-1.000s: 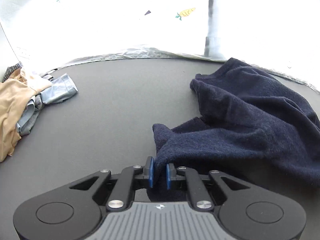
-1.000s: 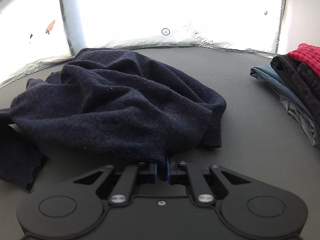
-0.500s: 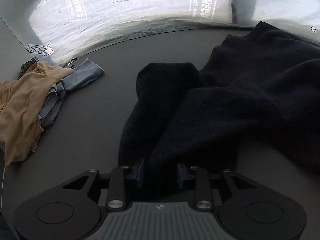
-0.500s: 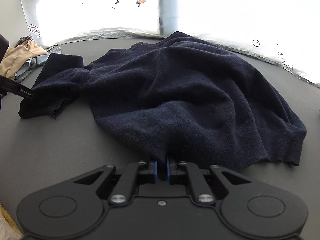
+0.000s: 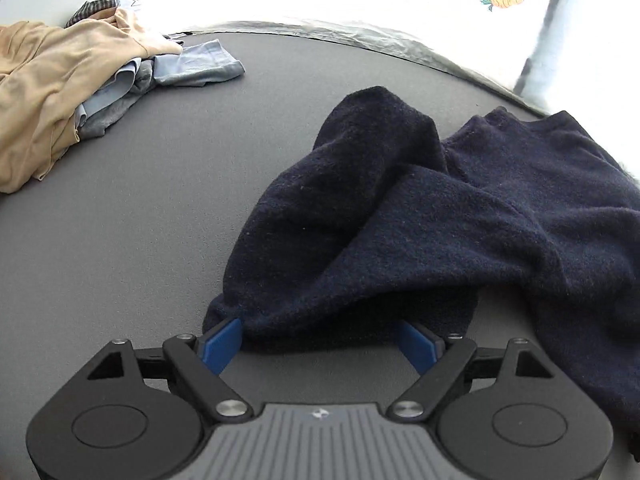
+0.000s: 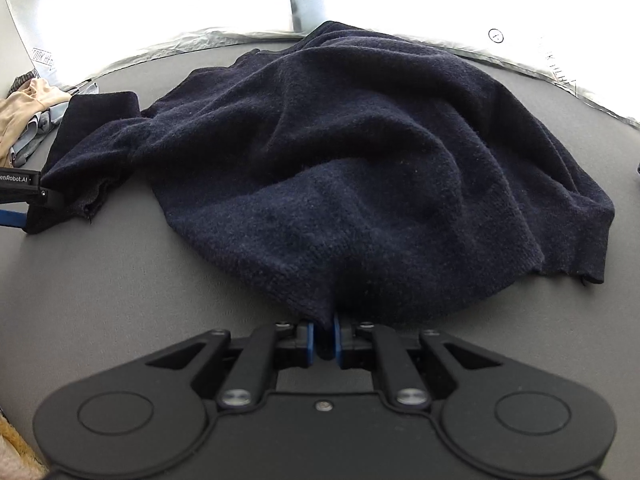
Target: Fold clothes
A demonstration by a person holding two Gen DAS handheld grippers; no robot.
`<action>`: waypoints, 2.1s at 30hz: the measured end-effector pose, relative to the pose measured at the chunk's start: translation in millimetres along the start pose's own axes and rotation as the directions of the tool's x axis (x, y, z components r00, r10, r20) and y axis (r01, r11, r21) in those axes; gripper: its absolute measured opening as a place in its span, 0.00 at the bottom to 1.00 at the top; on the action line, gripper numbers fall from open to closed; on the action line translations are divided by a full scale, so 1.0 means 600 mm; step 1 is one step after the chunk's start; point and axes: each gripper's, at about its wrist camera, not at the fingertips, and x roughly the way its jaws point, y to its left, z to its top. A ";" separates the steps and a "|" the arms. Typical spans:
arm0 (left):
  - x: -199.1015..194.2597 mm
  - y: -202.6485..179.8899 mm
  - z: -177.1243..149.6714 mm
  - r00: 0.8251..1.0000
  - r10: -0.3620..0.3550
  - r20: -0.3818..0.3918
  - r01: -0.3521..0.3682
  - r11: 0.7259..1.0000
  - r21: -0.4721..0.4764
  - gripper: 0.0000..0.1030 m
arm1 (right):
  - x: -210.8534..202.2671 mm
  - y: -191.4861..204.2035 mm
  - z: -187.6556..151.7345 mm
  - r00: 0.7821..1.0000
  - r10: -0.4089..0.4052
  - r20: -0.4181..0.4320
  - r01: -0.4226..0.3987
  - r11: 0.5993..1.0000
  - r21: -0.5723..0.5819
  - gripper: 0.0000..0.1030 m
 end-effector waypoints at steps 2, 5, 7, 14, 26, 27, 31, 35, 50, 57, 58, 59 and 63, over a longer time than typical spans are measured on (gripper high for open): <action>0.002 0.009 0.003 1.000 -0.016 -0.011 0.015 0.999 -0.032 0.85 | 0.001 0.000 0.000 1.000 0.005 -0.005 -0.005 1.000 0.001 0.09; 0.002 0.014 0.004 0.999 -0.036 -0.026 0.034 0.998 -0.057 0.85 | -0.003 0.008 0.002 1.000 0.026 0.003 -0.026 0.999 -0.023 0.09; -0.003 0.012 -0.001 0.998 -0.053 -0.026 0.052 0.997 -0.053 0.85 | -0.011 0.018 0.001 0.999 0.043 0.012 -0.042 0.998 -0.053 0.08; -0.051 0.013 -0.040 0.999 -0.048 0.014 0.047 0.996 0.070 0.85 | -0.042 0.078 -0.004 0.995 0.086 0.045 -0.077 0.983 -0.166 0.07; -0.115 0.118 -0.085 0.998 -0.058 0.023 0.055 0.993 0.108 0.85 | -0.081 0.266 -0.036 0.951 0.308 -0.009 -0.279 0.849 -0.450 0.00; -0.120 0.128 -0.089 0.998 -0.051 0.025 0.048 0.992 0.117 0.85 | -0.079 0.287 -0.041 0.959 0.282 -0.004 -0.248 0.836 -0.490 0.00; -0.131 0.162 -0.104 0.999 -0.042 0.015 0.039 0.991 0.125 0.85 | -0.064 0.305 -0.040 0.990 0.105 0.091 -0.058 0.908 -0.415 0.07; -0.119 0.171 -0.115 0.998 -0.057 -0.030 0.061 0.989 0.135 0.85 | -0.056 0.278 -0.054 0.952 -0.219 0.216 0.293 0.860 -0.417 0.34; -0.063 0.072 -0.159 0.991 -0.038 -0.127 0.078 0.943 0.325 0.89 | 0.011 0.219 -0.065 0.859 -0.441 0.260 0.497 0.599 -0.627 0.54; -0.049 0.067 -0.168 0.989 -0.013 -0.150 0.061 0.944 0.324 0.99 | 0.018 0.197 -0.034 0.887 -0.408 0.217 0.454 0.679 -0.576 0.15; -0.048 0.069 -0.168 0.988 -0.012 -0.151 0.060 0.946 0.319 0.99 | 0.013 0.193 -0.030 0.897 -0.391 0.209 0.436 0.696 -0.570 0.14; -0.048 0.069 -0.169 0.988 -0.012 -0.151 0.060 0.947 0.317 1.00 | 0.009 0.189 -0.026 0.905 -0.376 0.198 0.419 0.713 -0.562 0.14; -0.048 0.071 -0.171 0.988 -0.013 -0.152 0.060 0.948 0.314 1.00 | -0.014 0.169 -0.004 0.953 -0.270 0.137 0.302 0.828 -0.471 0.12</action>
